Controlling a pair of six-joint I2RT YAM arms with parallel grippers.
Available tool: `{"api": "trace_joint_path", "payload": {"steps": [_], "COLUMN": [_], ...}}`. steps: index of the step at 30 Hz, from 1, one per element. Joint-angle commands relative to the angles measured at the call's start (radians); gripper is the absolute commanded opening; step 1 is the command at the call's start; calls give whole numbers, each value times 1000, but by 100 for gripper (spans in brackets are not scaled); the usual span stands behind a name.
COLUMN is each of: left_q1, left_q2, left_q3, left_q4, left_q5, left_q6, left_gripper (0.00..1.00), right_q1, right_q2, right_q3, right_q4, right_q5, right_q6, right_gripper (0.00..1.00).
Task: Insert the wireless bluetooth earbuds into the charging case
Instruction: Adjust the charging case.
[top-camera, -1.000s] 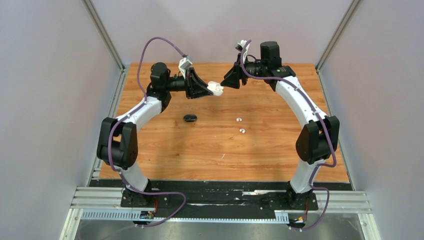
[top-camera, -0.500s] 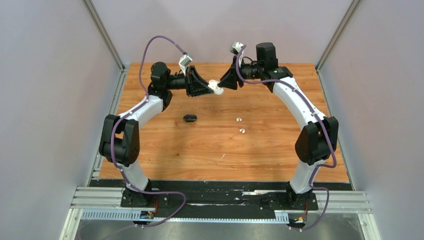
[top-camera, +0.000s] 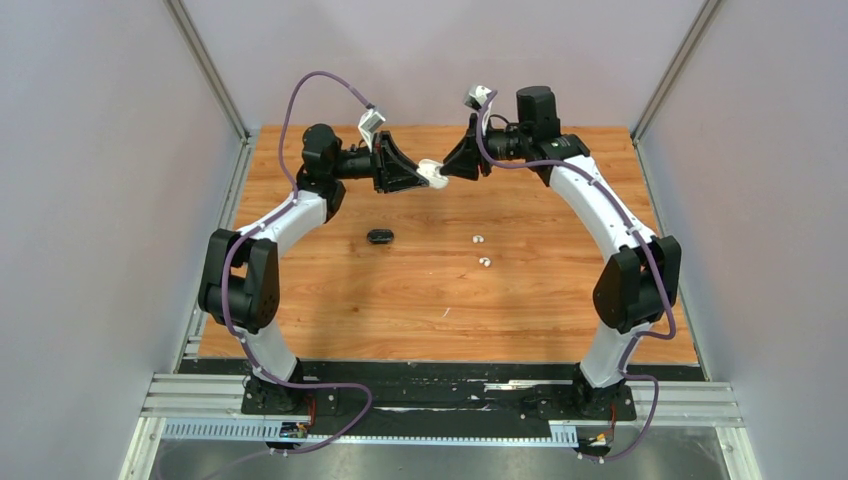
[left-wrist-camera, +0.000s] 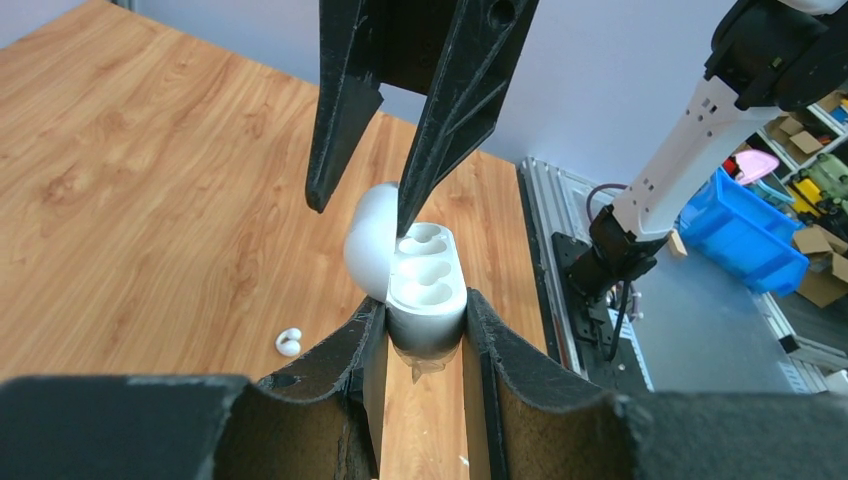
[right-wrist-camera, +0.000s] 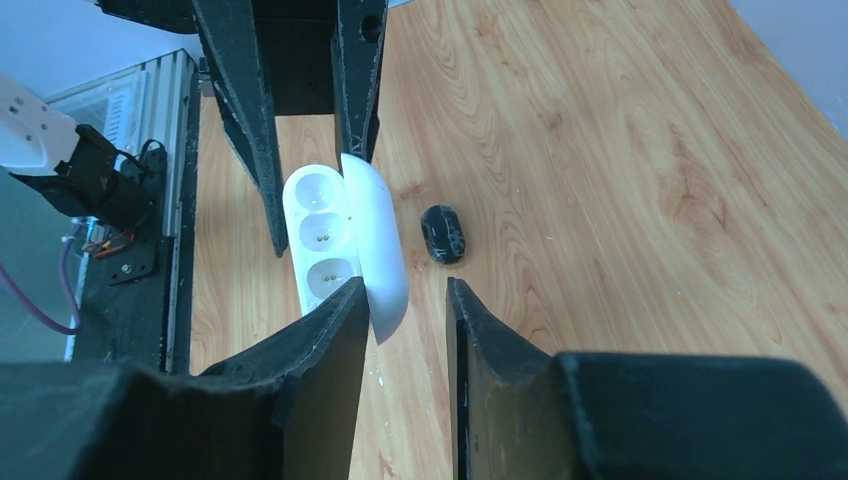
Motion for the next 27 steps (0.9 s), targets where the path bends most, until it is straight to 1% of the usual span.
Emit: {"api": "trace_joint_path", "payload": {"steps": [1,3,7,19,22,24,27], "left_q1": [9,9,10,-1,-3,-3,-3], "left_q2": [-19,-21,-28,-35,-37,-35,-35], "left_q3": [24,22,21,15,12,13,12], "left_q4": [53,54,48,57,62,67,73], "left_q5": [-13,-9,-5,39,45,48,43], "left_q6": [33,39,51,35,33,30,30], "left_gripper": [0,0,0,0,0,0,0], "right_q1": [-24,-29,-29,-9,-7,-7,-7], "right_q2": [-36,-33,-33,-4,4,6,4], "right_q3": [-5,-7,-16,6,14,15,13], "right_q4": [-12,-13,-9,43,46,49,46], "right_q5": [-77,-101,-138,-130,-130,-129,-136], "right_q6": [53,65,80,113,120,120,123], "right_gripper": [33,30,30,29,26,21,5]}}
